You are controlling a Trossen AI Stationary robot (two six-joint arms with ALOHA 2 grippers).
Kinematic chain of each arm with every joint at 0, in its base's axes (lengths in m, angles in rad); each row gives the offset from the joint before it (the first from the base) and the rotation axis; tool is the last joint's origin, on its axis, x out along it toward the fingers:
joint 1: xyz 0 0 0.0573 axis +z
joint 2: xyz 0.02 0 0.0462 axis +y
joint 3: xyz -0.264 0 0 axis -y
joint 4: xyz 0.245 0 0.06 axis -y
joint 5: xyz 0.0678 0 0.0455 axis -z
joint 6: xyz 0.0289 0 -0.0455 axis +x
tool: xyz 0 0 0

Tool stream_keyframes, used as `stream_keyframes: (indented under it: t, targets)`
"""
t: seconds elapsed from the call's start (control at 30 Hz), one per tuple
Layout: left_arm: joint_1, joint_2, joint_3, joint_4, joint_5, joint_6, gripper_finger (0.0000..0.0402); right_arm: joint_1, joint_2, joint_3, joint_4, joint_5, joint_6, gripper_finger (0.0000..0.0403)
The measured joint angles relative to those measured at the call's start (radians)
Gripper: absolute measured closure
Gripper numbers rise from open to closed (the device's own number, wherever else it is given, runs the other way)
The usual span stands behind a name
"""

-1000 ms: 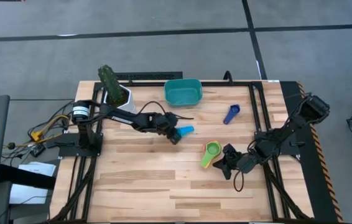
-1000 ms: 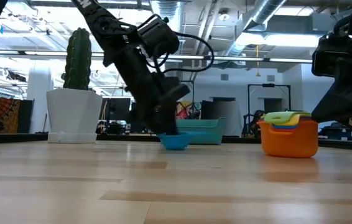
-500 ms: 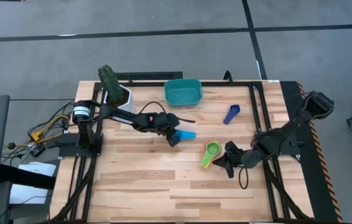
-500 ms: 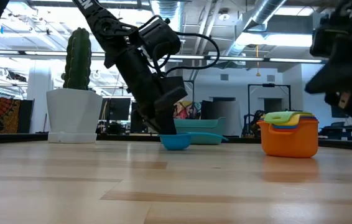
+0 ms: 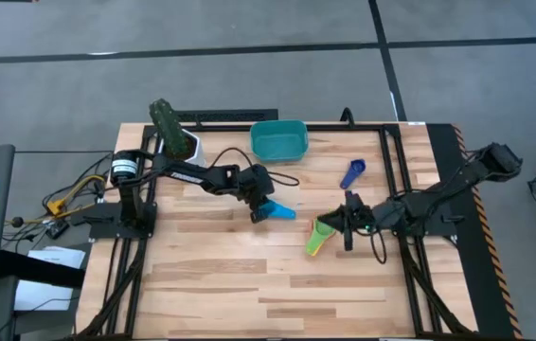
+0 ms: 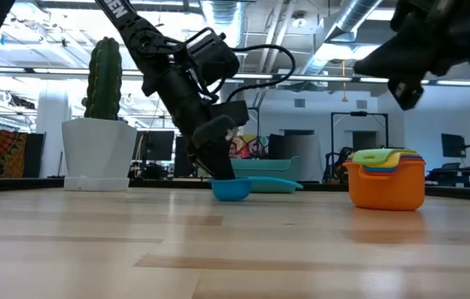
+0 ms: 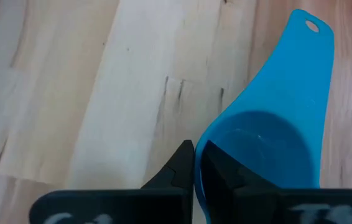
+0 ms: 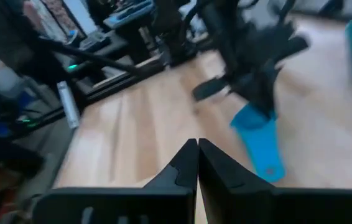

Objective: Nest measuring cups in basket
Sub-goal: Stack the light blue measuring cup into the green measuring cup

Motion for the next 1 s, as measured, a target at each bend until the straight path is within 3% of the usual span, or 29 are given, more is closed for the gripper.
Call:
stream_keyframes:
  t: [0.1,0.3,0.47,0.67,0.87,1.0]
  targets:
    - [0.001,-0.030,0.000,-0.018,0.003,0.021,0.0399,-0.058,0.001,0.000,-0.002,-0.003,-0.078,0.0377]
    - [-0.013,-0.185,-0.021,-0.094,-0.047,0.055,0.0400,-0.183,0.008,0.000,-0.026,-0.021,-0.053,0.0393]
    - [-0.025,-0.295,-0.095,-0.089,-0.059,0.001,0.0401,-0.253,0.009,0.000,-0.021,-0.133,0.004,0.0365]
    - [-0.109,-0.343,-0.156,-0.073,-0.093,0.010,0.0401,-0.275,0.010,0.000,0.000,-0.179,0.056,0.0319]
    - [-0.209,-0.332,-0.156,-0.039,-0.115,0.213,0.0401,-0.269,0.046,0.000,0.029,-0.179,0.195,0.0295]
    - [-0.238,-0.332,-0.155,0.009,-0.138,0.301,0.0401,-0.212,0.156,0.030,0.109,-0.181,0.253,0.0290]
